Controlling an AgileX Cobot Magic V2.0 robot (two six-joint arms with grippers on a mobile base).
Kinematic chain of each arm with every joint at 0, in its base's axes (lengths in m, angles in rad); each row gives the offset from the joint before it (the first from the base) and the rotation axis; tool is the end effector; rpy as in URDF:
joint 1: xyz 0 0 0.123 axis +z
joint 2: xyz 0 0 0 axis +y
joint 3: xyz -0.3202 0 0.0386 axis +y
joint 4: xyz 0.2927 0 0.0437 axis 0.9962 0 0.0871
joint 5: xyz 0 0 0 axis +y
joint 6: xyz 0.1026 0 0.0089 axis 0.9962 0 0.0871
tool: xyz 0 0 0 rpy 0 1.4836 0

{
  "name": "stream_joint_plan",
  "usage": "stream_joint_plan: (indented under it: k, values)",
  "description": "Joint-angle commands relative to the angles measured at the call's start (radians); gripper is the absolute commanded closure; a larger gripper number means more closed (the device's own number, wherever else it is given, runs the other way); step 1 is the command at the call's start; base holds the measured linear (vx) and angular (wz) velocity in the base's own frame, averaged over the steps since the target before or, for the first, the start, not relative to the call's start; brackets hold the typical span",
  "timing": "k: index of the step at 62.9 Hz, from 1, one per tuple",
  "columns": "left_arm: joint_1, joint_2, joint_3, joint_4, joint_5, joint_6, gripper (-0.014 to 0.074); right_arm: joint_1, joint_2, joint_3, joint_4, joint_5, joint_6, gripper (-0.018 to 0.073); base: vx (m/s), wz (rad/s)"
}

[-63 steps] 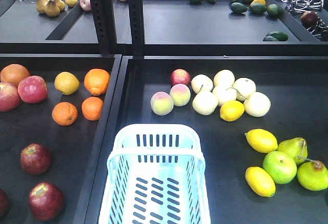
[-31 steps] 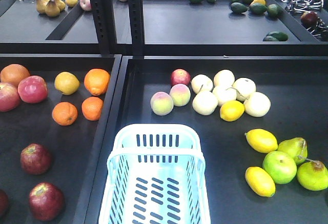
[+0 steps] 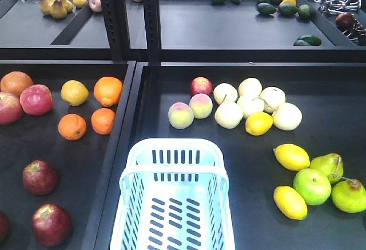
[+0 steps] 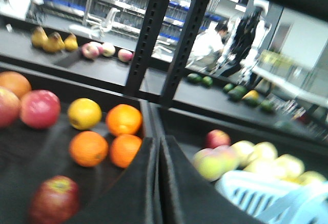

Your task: Pick three apples into basket with both arms

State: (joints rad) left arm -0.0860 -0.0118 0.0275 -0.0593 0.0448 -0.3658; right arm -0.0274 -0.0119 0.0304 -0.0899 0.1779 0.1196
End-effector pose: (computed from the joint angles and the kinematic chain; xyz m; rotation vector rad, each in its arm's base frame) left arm 0.0754 -0.0068 0.1996 -0.2608 1.5361 -0.4065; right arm 0.0751 -0.0037 0.1848 0.0611 1.6782 -0.0105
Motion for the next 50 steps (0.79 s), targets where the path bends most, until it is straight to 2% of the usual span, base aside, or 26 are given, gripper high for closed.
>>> stream_joint_plan:
  k: [1, 10, 17, 23, 28, 31, 35, 46, 50]
  values:
    - [-0.001, -0.016, 0.0, -0.069, -0.121, -0.088, 0.0603, 0.004, -0.006, 0.012, -0.006, -0.075, -0.003, 0.0568, 0.0, 0.0]
    - [-0.001, -0.016, -0.006, -0.151, -0.158, -0.183, 0.0603, 0.004, -0.006, 0.012, -0.006, -0.075, -0.003, 0.0568, 0.0, 0.0]
    - [-0.001, -0.016, -0.006, -0.223, -0.189, -0.226, 0.0603, 0.004, -0.006, 0.012, -0.006, -0.075, -0.003, 0.0568, 0.0, 0.0]
    - [-0.001, -0.016, -0.006, -0.338, -0.221, -0.33, 0.0603, 0.004, -0.006, 0.012, -0.006, -0.075, -0.003, 0.0568, 0.0, 0.0]
    - [-0.001, -0.016, -0.007, -0.373, -0.262, -0.434, 0.0603, 0.004, -0.006, 0.012, -0.006, -0.075, -0.003, 0.0568, 0.0, 0.0]
    - [-0.001, -0.016, -0.017, -0.365, -0.287, -0.473, 0.0603, 0.004, -0.006, 0.012, -0.006, -0.075, -0.003, 0.0568, 0.0, 0.0]
    - [-0.002, -0.016, -0.052, -0.325, -0.291, -0.484, 0.0603, 0.004, -0.006, 0.012, -0.006, -0.075, -0.003, 0.0568, 0.0, 0.0]
    - [-0.002, -0.003, -0.241, -0.069, -0.197, -0.484, 0.0603, 0.004, -0.006, 0.012, -0.006, -0.075, -0.003, 0.0568, 0.0, 0.0]
    - [-0.002, 0.026, -0.306, -0.01, -0.146, -0.484, 0.0603, 0.004, -0.006, 0.012, -0.006, -0.075, -0.003, 0.0568, 0.0, 0.0]
